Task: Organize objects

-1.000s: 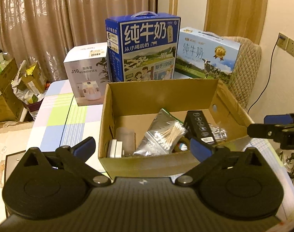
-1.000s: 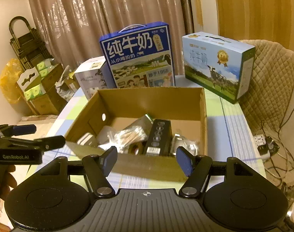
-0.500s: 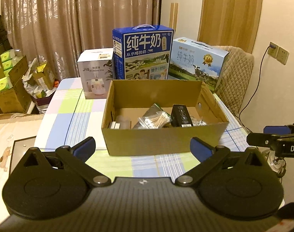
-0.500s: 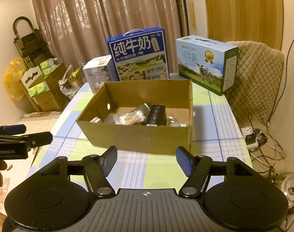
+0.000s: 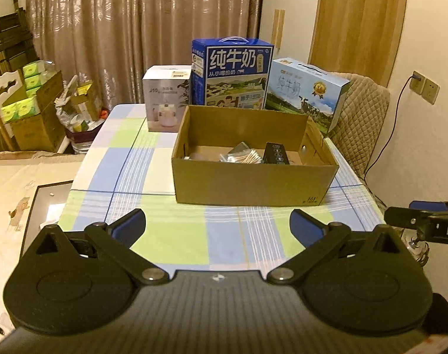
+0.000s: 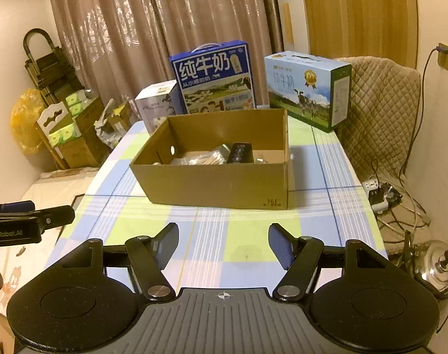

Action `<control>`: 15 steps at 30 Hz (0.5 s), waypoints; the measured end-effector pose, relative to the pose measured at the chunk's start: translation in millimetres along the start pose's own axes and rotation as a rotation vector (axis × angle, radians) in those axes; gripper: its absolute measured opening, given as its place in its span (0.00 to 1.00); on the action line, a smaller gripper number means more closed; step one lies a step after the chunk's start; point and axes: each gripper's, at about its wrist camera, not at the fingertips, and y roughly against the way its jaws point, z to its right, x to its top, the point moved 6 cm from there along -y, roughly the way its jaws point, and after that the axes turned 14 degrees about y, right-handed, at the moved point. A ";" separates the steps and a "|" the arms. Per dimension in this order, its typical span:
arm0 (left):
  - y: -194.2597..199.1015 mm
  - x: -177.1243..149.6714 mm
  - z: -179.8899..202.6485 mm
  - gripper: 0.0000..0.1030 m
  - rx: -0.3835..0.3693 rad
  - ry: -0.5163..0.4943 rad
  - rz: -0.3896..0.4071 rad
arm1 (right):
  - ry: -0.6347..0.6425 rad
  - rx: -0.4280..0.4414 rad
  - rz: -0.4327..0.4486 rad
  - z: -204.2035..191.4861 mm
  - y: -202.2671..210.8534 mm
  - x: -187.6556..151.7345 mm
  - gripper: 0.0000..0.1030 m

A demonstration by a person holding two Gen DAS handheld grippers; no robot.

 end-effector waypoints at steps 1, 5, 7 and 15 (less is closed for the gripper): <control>2.5 -2.9 -0.9 0.99 0.008 -0.002 0.002 | 0.000 0.001 0.000 -1.5 1.9 -2.3 0.63; 8.2 -12.1 -3.6 0.99 0.018 0.008 -0.001 | 0.002 0.003 -0.002 -7.0 7.9 -10.6 0.63; 12.2 -17.1 -5.2 0.99 0.017 0.014 -0.003 | 0.006 0.004 -0.002 -10.1 10.2 -13.9 0.63; 22.8 -34.2 -9.4 0.99 0.016 0.027 -0.016 | 0.000 0.017 -0.016 -18.1 11.3 -29.7 0.63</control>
